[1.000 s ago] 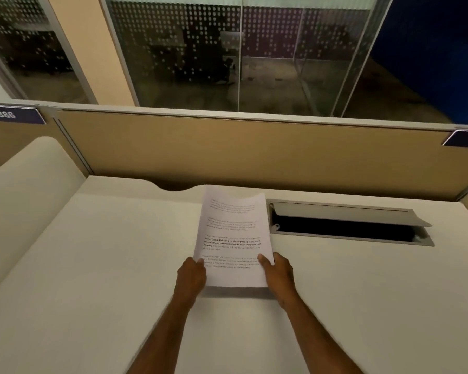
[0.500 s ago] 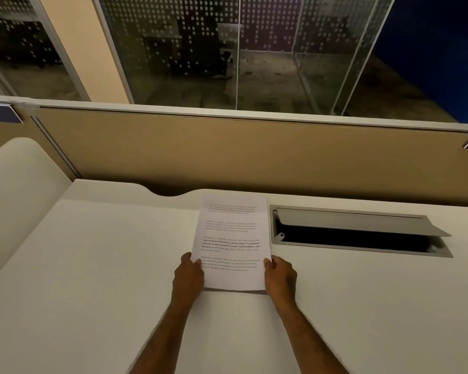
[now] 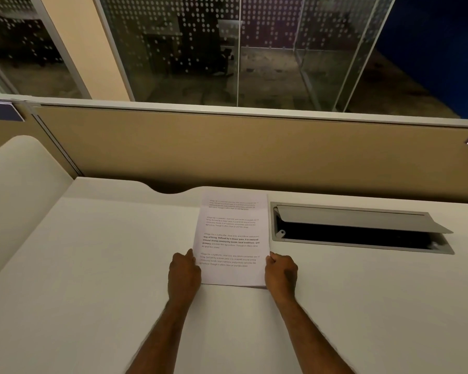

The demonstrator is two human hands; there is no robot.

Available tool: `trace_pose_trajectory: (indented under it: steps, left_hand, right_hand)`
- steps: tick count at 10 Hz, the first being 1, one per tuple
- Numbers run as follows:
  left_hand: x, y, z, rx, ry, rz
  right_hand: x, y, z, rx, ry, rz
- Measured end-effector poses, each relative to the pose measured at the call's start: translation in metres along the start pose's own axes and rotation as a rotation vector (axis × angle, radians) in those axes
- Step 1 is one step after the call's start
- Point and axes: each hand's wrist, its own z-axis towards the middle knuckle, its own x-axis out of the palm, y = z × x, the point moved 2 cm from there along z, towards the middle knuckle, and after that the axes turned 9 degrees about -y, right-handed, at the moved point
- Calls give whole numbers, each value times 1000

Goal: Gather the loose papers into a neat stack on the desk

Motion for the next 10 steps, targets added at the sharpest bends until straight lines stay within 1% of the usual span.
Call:
trace_pose_trajectory:
  steps: [2,4,5,7,8,9,10]
  left_hand:
    - [-4,2,-3,-74,-98,-142]
    - [-3,3,-6,-181,-125,-211]
    - [-2,3,-6,-190,-115,-208]
    - [-19,7,-18,-53,-111,-125]
    - [-39,9,-42,27,-114,-87]
    - [-53,13,-82,202,-138,64]
    - [-59,15,-118,375,-142,173]
  right_hand:
    - [-2,3,-3,-20,-16,-20]
    - [2,-1,-1,-39,-27,-38]
    - [3,-1,0,-38,-27,-52]
    - [-13,0,-13,-34,-36,-39]
    - [-32,-3,-34,-103,-27,-46]
    - [-53,-11,-71,-335,11,-153]
    - [-73,-12,-98,-512,77,-294]
